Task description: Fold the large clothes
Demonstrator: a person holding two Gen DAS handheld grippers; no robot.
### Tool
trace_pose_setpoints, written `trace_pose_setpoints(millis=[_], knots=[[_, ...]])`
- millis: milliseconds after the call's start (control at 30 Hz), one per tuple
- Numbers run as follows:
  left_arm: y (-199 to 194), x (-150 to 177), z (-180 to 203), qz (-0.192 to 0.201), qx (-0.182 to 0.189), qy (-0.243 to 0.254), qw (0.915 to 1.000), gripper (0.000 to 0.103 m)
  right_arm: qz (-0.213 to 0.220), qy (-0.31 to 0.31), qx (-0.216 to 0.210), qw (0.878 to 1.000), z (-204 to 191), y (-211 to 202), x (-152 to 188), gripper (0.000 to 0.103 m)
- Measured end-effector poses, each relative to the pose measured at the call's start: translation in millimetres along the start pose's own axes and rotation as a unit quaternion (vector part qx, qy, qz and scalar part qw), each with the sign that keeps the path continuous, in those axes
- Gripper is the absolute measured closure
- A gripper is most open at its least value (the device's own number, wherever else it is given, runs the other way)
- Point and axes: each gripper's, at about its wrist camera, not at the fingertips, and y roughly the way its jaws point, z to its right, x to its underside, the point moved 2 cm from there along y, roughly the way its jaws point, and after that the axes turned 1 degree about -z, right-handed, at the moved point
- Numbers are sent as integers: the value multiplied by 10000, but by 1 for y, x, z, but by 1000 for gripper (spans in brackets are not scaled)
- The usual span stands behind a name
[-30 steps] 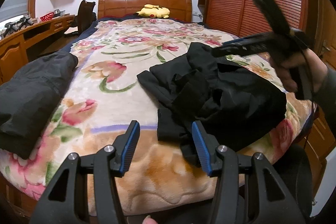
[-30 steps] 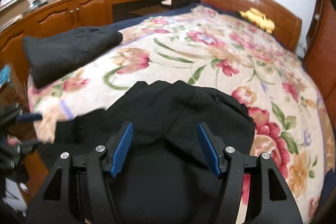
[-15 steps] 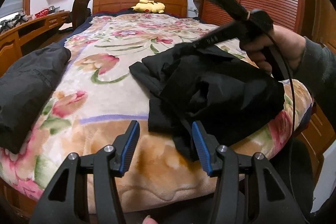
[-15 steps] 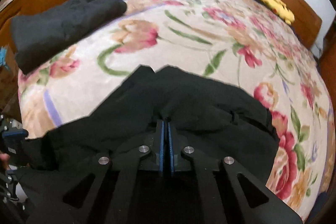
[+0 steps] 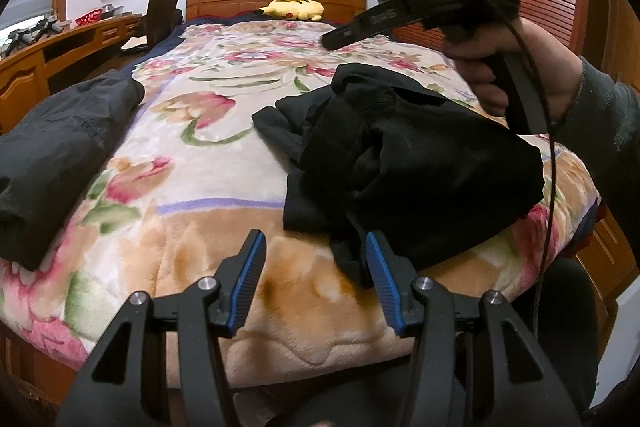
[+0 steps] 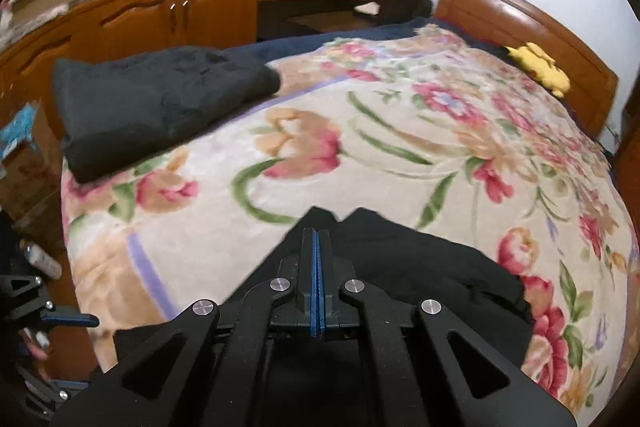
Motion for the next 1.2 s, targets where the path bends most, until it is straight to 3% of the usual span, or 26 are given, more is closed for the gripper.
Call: trace_pose_setpoints(millis=[100,167,233,300,500,667,767,1200], knots=[[4,-3,3,-15,43,-44,10000,52,51,151,296,9994,29,-14,13,103],[7,-3,7,-51,65,-52,10000,52,13,200,574,9981,45,-21,23,89],[10,-4,10,-77,74,-38,9999,52,36,369,801,9961,68,-28,38,56],[14,-4,13,-100,104,-44,9999,52,53,616,843,9945,89,-33,52,47],[22,-5,17,-193,67,-104,9997,52,63,1584,627,9854,136,-24,94,41],[28,-3,17,-269,-8,-210,9994,52,83,1698,771,9824,147,-11,112,40],[29,-1,17,-298,-71,-263,9992,52,82,1827,662,9809,155,-1,123,32],[20,6,30,-335,-147,-305,9989,52,-363,1984,-229,9792,170,30,135,23]])
